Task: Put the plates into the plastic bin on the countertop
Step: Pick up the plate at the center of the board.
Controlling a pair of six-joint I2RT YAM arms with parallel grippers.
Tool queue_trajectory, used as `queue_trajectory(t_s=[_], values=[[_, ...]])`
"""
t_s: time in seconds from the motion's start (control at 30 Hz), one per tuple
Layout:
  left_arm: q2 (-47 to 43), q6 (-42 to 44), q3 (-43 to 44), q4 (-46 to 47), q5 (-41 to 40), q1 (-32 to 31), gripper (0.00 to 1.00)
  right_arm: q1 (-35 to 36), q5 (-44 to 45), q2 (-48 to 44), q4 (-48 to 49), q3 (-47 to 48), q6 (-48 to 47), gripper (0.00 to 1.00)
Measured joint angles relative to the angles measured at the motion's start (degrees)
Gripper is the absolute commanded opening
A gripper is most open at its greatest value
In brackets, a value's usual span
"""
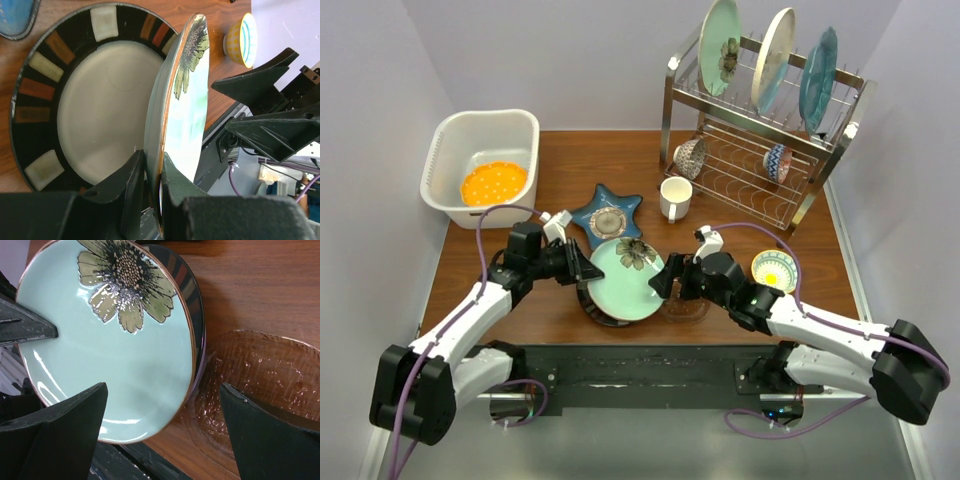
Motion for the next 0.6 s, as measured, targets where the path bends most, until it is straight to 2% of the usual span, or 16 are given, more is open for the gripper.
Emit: queue_trajectory(t_s=[0.23,0.6], values=[[-0.24,1.95,1.73,-2.14,-0.04,2.03,0.0,0.0,-0.02,0.0,0.04,-0.07,0.0,0.98],[-0.83,5.81,5.05,-7.56,1.6,9.42,0.0,0.0,-0.2,0.98,0.39,-0.09,0.0,0.98]])
